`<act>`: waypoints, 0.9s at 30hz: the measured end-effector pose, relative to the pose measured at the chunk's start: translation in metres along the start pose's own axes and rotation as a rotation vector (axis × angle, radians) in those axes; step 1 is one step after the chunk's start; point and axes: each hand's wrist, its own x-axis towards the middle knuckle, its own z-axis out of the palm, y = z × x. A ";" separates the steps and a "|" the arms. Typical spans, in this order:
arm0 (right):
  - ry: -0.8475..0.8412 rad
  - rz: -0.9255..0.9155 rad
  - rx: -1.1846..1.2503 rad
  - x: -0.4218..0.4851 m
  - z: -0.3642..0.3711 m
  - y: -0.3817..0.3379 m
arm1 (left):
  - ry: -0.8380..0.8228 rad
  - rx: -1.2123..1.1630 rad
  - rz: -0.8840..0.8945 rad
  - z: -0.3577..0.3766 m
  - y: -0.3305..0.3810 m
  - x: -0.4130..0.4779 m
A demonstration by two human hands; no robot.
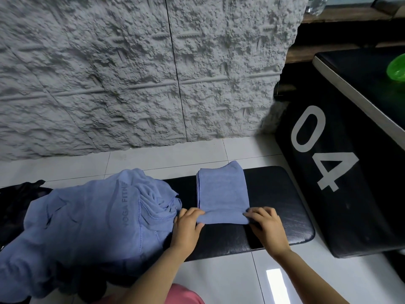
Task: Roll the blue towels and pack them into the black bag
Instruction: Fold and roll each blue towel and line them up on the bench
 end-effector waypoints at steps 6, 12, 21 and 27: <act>-0.090 0.365 0.396 0.003 -0.006 -0.001 | -0.038 -0.202 -0.300 0.002 0.004 0.012; -0.123 0.491 0.470 0.013 -0.015 -0.004 | -0.155 -0.244 -0.445 -0.002 0.004 0.019; -0.009 0.148 -0.046 0.022 -0.011 -0.013 | 0.080 0.079 -0.151 -0.005 0.009 0.015; 0.024 -0.252 -0.248 0.004 -0.010 0.001 | 0.096 0.151 0.153 0.008 -0.009 -0.003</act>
